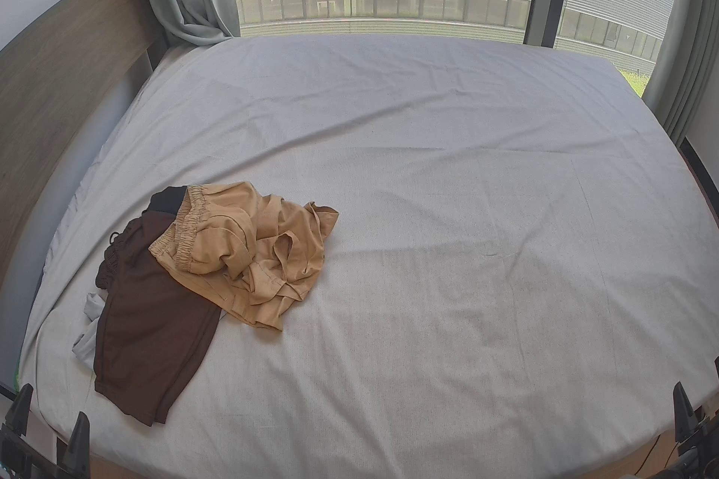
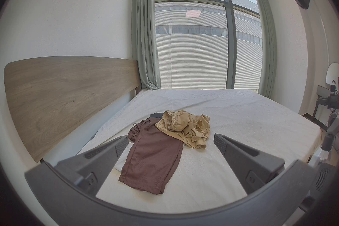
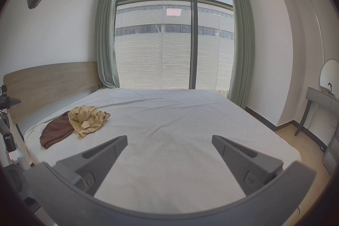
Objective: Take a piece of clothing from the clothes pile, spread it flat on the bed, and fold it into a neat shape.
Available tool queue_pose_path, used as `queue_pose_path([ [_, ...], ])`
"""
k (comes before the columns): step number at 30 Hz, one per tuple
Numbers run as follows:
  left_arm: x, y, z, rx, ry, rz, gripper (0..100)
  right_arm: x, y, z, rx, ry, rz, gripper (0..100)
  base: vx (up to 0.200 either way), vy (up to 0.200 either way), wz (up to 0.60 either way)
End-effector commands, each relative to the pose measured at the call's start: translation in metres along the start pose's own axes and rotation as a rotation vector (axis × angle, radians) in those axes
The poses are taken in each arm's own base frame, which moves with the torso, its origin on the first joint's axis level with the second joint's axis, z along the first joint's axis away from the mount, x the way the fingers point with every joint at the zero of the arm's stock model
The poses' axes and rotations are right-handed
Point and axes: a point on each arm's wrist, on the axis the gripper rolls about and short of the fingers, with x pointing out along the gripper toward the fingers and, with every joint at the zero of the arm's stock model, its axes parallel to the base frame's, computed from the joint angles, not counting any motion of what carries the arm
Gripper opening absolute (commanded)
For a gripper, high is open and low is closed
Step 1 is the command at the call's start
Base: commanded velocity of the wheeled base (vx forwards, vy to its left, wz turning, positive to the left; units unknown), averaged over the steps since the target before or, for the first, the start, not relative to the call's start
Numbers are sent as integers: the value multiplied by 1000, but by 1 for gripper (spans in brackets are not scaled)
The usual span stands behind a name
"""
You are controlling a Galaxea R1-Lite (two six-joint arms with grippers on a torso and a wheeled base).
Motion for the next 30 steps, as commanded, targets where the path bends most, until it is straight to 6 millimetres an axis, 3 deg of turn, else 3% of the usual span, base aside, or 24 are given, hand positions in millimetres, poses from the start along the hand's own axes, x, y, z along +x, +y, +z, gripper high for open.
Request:
queue_pose_path([
  [1,0,0,-5,-1,3,-1,100,0,0,-4,0,-2,0,100,0,0,0],
  [11,0,0,-2,5,-29,-5,100,0,0,-4,1,-2,0,100,0,0,0],
  [15,-4,0,26,4,-169,-2,100,0,0,-4,4,-2,0,100,0,0,0],
  [22,-3,-2,24,-11,-70,-110,100,0,0,-4,3,-2,0,100,0,0,0],
  [23,-3,-3,37,-62,-62,-184,100,0,0,-4,4,-2,2,100,0,0,0],
  [25,-1,-3,42,-85,-48,-209,100,0,0,-5,3,0,2,100,0,0,0],
  [30,23,-5,66,-154,77,-248,100,0,0,-4,4,-2,2,100,0,0,0],
])
